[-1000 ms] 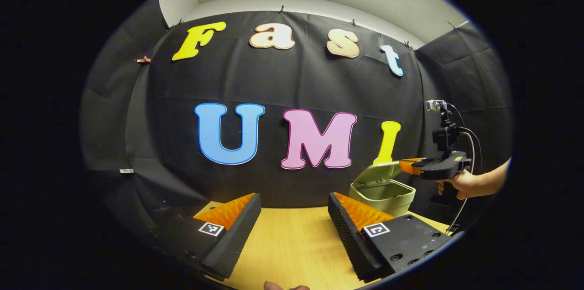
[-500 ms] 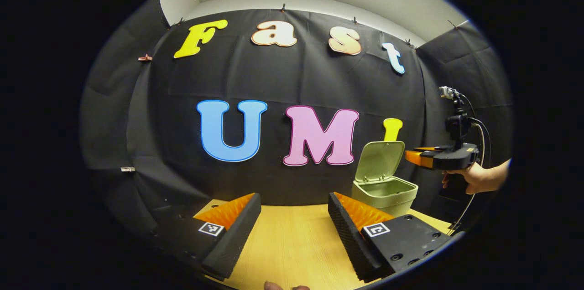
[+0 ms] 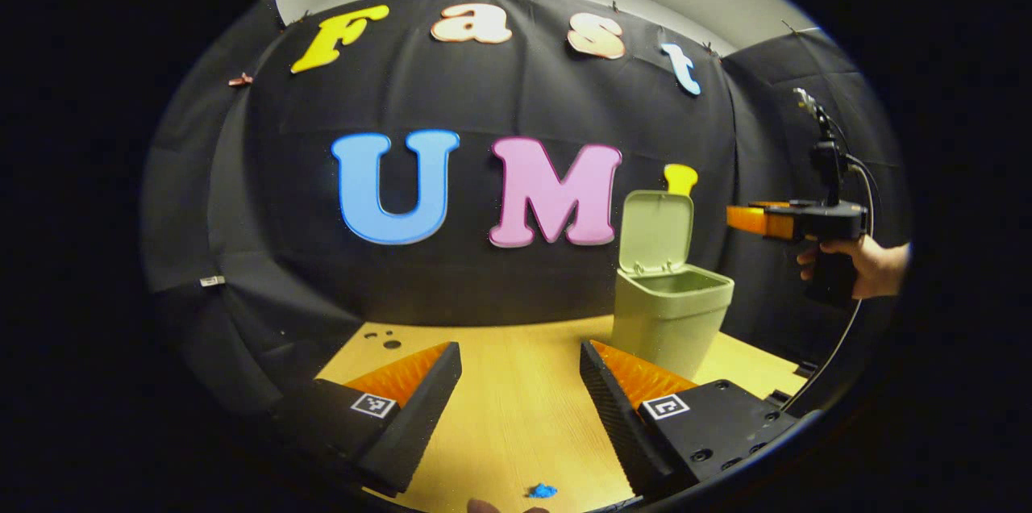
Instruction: Press the lid of the desktop garbage bin to open it, pick up the crumpled paper on the desktop and throw it into the bin, then pick up the pop can on the desktop and drop it into the bin, and finally close the garbage bin lid.
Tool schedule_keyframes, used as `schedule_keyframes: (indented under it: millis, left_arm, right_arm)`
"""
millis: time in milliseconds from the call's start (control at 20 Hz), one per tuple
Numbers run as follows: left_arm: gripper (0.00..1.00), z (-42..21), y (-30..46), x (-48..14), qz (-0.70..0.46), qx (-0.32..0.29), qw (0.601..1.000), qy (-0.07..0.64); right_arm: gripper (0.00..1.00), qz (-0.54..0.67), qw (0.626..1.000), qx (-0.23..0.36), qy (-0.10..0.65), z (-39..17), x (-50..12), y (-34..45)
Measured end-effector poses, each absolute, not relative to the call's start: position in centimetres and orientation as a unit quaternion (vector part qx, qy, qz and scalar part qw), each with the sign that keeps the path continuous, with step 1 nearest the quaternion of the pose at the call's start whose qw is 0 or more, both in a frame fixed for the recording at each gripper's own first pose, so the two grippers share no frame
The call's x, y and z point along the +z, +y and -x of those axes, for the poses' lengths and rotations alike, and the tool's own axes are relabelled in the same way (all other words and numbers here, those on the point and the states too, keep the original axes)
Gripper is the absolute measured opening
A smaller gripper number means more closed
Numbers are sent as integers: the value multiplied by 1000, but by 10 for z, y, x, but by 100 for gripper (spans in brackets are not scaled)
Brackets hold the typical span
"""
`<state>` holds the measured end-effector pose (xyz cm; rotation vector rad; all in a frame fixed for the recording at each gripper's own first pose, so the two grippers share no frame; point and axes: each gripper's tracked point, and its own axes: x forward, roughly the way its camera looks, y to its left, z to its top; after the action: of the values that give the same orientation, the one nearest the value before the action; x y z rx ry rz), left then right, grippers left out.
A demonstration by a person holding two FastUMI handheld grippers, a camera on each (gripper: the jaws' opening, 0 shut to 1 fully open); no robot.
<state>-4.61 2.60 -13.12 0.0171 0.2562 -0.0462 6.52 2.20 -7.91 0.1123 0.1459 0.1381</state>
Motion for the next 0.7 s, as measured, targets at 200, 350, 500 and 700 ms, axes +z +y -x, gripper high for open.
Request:
schedule_keyframes:
  millis: [200, 350, 500, 700]
  left_arm:
    - [96, 64, 30, -225, -17, -45, 971, 233]
    - [95, 81, 26, -282, -33, -58, 953, 296]
    - [92, 96, 20, -323, -31, -74, 937, 340]
    - [87, 104, 14, -366, -19, -78, 918, 389]
  right_arm:
    - [82, -48, 993, 76, 80, -41, -81, 24]
    - [82, -39, 992, 77, 89, -28, -86, 24]
    - [84, -47, 991, 75, 96, -19, -88, 25]
    - [84, -52, 991, 66, 101, -13, -90, 20]
